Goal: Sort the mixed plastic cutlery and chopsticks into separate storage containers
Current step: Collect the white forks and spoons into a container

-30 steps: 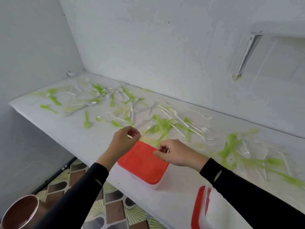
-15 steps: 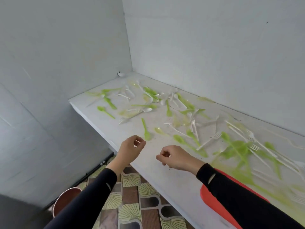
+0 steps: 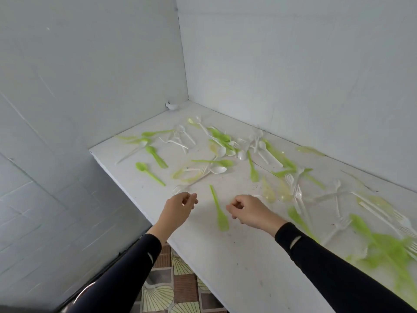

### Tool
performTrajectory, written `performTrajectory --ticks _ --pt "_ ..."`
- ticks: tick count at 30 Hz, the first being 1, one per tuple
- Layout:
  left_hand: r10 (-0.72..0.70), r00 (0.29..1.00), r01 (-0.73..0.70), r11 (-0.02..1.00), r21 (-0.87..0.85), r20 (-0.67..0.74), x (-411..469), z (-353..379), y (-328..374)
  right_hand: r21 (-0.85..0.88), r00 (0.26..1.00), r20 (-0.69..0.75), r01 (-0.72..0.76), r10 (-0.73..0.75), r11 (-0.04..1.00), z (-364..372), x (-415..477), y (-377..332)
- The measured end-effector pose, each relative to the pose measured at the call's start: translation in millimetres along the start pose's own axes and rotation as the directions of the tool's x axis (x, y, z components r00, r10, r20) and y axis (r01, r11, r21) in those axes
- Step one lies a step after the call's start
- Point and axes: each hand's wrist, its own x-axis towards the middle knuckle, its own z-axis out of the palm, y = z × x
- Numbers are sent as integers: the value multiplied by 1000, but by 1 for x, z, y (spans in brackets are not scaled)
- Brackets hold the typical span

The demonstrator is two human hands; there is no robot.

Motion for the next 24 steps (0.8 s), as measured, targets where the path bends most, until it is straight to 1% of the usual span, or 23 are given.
performTrajectory --ticks 5,6,8,10,11,13,15,17,19,21,23,24 --pt "24 999 -27 995 93 29 53 -6 7 -4 991 -106 -83 82 997 -6 73 -10" --pt "27 999 -30 995 96 27 60 -7 9 17 988 -110 -104 105 994 -6 85 -12" --pt "39 999 -41 995 90 28 78 -8 10 118 981 -102 -152 165 981 -5 110 -15" --pt "72 996 -76 992 97 43 91 -7 12 197 968 -130 -187 214 962 -3 128 -17" --pt "92 995 -97 990 99 50 102 -6 15 204 958 -164 -203 237 958 -2 137 -17" --pt "138 989 -143 983 116 44 120 -7 23 147 939 -224 -230 259 962 0 150 -15" --pt "198 979 -204 971 128 54 148 -5 30 124 930 -240 -256 280 959 -2 160 -13" --pt "250 966 -258 956 142 71 175 0 39 220 926 -225 -254 303 942 -6 164 -10" --pt "283 953 -298 940 169 104 205 7 49 404 912 -238 -221 335 888 -17 164 -9" --pt "292 947 -314 928 198 131 228 16 57 585 901 -254 -147 352 798 -32 159 -13" --pt "310 934 -346 908 235 177 254 30 64 675 873 -329 -50 361 736 -53 157 -14" --pt "293 936 -338 902 267 194 260 34 66 689 861 -366 -5 354 724 -63 154 -17"
